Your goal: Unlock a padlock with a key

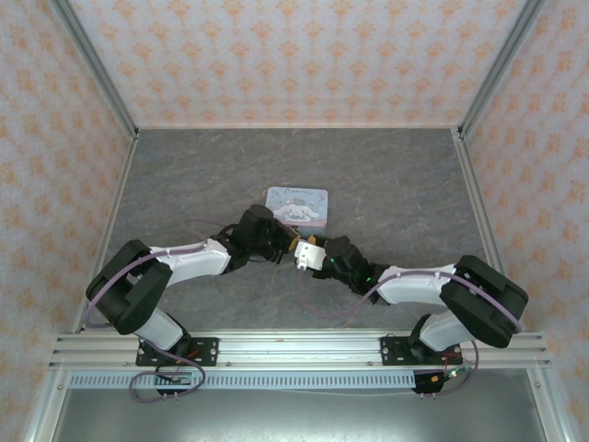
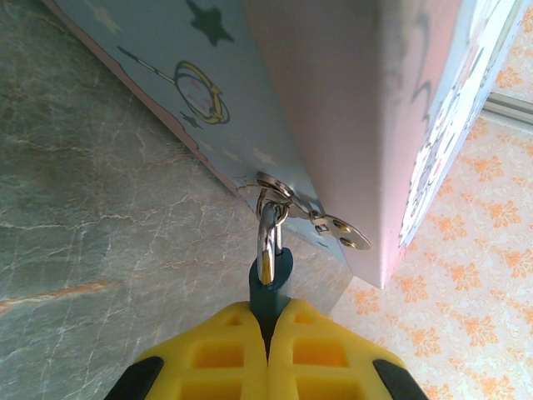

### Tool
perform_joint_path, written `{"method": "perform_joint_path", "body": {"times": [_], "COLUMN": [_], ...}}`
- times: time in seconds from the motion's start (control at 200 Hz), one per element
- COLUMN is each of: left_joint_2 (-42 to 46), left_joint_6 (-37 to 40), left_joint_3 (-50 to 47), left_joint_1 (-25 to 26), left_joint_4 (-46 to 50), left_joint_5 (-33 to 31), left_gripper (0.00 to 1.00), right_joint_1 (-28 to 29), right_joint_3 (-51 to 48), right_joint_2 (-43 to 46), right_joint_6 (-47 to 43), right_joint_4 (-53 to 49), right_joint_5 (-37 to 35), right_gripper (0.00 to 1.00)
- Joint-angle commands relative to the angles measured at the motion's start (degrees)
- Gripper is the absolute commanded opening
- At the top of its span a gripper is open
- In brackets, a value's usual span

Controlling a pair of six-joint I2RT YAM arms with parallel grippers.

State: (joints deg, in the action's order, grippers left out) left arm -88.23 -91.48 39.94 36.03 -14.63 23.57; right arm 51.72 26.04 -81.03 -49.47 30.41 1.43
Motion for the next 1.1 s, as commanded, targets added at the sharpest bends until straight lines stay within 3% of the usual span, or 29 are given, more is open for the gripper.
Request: {"method": "perform_joint_path", "body": {"times": [0.0, 0.375, 0.766, 1.096], "left_joint_2": [1.9, 2.1, 2.2, 2.4], "left_joint_6": [-0.2, -0.2, -0.3, -0.3], "left_joint_3": [2.6, 2.5, 2.4, 2.3], "left_joint_1": [0.6, 0.7, 0.8, 0.7], "left_joint_4": [-0.5, -0.5, -0.5, -0.4], "left_joint_5": [0.8, 0.5, 0.6, 0.6], "left_gripper": [0.00, 0.00, 0.00, 0.00], "right_joint_1": [0.4, 0.3, 0.4, 0.4], "right_joint_3": [1.9, 3.4, 3.2, 3.3], "right_joint_2": [-1.0, -3.3, -3.9, -3.8], "right_joint_6": [1.2, 3.5, 4.9, 11.1], "right_joint_4": [2.8, 4.6, 4.6, 5.5], "right_joint_5": [-0.6, -0.6, -3.1, -5.1], "right_gripper": [0.38, 0.28, 0.00, 0.00]}}
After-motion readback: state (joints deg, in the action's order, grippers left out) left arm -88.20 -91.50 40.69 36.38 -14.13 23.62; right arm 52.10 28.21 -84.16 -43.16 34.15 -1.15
